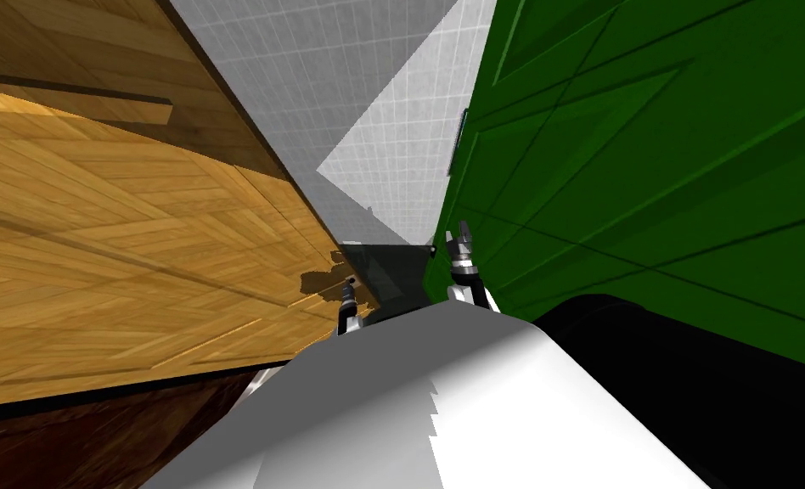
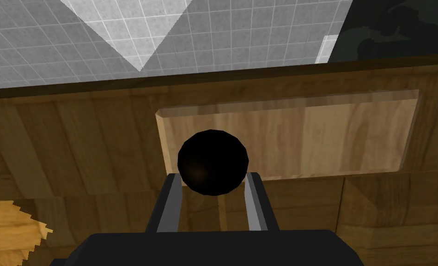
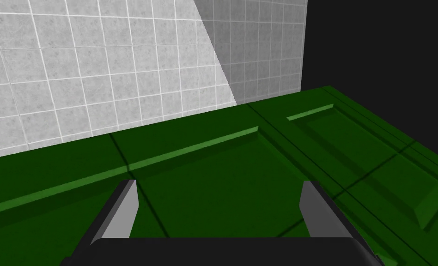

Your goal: Push the door open

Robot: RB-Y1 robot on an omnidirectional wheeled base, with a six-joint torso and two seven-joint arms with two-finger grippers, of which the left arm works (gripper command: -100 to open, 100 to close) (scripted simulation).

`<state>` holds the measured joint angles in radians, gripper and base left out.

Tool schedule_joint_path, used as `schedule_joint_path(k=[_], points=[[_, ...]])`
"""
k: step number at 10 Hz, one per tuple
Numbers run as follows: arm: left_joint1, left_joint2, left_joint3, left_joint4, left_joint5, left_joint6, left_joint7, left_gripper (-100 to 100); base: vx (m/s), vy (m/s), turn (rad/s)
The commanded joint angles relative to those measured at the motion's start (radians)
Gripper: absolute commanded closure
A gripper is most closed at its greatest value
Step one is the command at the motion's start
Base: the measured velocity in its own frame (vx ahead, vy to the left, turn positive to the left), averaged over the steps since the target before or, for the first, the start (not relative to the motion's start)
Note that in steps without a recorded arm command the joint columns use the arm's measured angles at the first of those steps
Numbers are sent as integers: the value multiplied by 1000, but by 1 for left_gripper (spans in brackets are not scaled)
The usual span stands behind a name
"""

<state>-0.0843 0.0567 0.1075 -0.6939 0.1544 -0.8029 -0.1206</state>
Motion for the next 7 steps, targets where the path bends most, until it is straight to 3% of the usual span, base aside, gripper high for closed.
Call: schedule_joint_path(k=[1, 2, 4, 7], points=[[-21, 16, 22, 20, 9, -14, -12, 100, 260, 47, 245], [-18, 9, 12, 10, 7, -2, -20, -100, -21, -3, 183], [-20, 2, 12, 8, 9, 2, -27, -100, -192, -29, 49], [-28, -53, 11, 2, 12, 11, -46, -100, -209, -58, 97]])
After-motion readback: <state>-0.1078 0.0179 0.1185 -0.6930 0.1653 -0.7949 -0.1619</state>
